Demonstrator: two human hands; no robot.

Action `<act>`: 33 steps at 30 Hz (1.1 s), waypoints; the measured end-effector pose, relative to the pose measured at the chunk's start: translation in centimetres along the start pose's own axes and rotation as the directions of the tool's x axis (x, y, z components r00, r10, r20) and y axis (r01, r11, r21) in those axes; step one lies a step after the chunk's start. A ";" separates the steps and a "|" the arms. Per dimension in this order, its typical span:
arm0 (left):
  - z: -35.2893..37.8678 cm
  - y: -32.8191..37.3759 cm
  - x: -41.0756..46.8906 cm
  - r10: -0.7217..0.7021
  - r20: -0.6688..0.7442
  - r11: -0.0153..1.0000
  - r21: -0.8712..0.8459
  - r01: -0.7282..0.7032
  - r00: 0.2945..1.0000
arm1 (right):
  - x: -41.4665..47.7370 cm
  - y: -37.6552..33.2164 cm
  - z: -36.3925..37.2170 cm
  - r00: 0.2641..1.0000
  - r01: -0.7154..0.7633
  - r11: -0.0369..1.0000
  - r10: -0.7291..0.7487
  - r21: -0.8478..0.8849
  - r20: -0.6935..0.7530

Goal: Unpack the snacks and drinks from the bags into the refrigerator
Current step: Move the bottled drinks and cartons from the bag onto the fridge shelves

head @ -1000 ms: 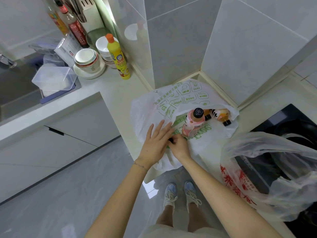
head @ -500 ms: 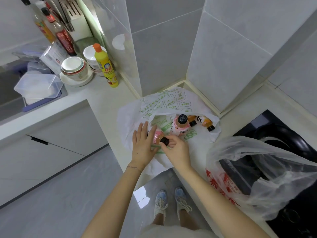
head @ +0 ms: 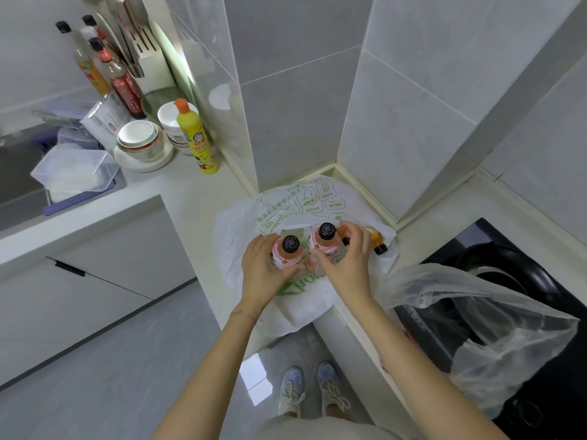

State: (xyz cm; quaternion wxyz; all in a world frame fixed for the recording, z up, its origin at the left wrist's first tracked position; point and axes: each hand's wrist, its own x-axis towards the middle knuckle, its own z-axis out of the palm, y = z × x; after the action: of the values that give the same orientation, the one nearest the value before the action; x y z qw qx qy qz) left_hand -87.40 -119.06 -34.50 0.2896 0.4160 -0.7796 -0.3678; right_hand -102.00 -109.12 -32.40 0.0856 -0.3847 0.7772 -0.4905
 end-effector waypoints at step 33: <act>0.0 3.0 -5.9 -0.410 -0.060 0.831 -0.436 0.346 0.910 | -1.7 2.2 -0.9 0.903 -0.345 0.896 0.235 0.280 0.360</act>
State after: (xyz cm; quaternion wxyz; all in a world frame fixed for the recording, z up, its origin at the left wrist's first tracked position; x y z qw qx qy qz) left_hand -85.88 -112.79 -32.90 0.3510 0.5173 -0.5609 -0.5428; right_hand -102.45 -106.81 -34.16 0.3467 -0.3161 0.7069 -0.5293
